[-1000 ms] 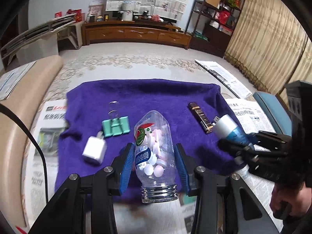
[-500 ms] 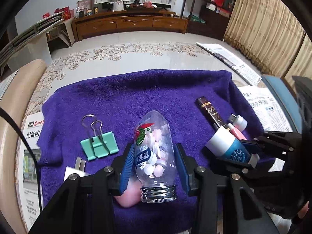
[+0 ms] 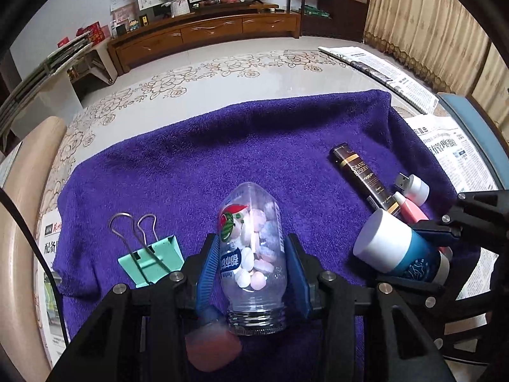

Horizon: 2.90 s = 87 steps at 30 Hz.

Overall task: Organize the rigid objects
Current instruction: 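Place the pill bottle and deodorant onto the purple towel with both tools, then grasp the white ointment jar with left tool while right tool grasps the black Horizon lighter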

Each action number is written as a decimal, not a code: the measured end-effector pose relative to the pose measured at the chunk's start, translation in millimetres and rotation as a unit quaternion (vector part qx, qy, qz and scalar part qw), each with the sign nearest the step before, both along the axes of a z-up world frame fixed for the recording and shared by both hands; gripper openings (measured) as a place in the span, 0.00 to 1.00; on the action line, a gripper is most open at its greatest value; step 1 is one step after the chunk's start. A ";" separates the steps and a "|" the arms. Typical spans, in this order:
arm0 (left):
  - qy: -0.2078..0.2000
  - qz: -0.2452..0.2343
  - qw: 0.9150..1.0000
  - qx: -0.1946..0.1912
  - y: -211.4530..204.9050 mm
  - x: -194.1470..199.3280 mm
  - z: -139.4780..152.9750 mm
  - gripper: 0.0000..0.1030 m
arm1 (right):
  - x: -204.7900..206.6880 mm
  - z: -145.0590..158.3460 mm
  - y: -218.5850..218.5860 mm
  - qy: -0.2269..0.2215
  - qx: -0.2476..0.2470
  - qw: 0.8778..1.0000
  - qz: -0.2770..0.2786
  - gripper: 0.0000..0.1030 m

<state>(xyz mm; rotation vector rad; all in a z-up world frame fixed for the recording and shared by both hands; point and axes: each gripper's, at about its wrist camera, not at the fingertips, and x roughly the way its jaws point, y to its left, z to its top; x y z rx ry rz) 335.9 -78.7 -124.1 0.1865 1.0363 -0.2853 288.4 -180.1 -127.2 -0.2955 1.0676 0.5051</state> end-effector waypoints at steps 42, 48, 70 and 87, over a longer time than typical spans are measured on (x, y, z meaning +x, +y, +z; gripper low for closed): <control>-0.011 0.053 0.996 -0.068 -13.6 -193.0 10.2 1.00 | -130.4 35.5 -138.1 -0.008 0.142 0.959 -0.243 1.00; -0.006 0.059 0.996 -0.061 -40.6 -212.9 -4.8 1.00 | -138.7 42.3 -153.4 -0.015 0.153 0.952 -0.265 1.00; -0.064 0.077 0.994 -0.033 -24.5 -229.7 -5.6 0.43 | -154.7 47.3 -129.3 -0.008 0.138 0.964 -0.227 1.00; -0.063 0.080 0.992 -0.073 4.8 -237.1 1.4 0.29 | -151.3 29.0 -85.2 0.008 0.097 0.977 -0.190 1.00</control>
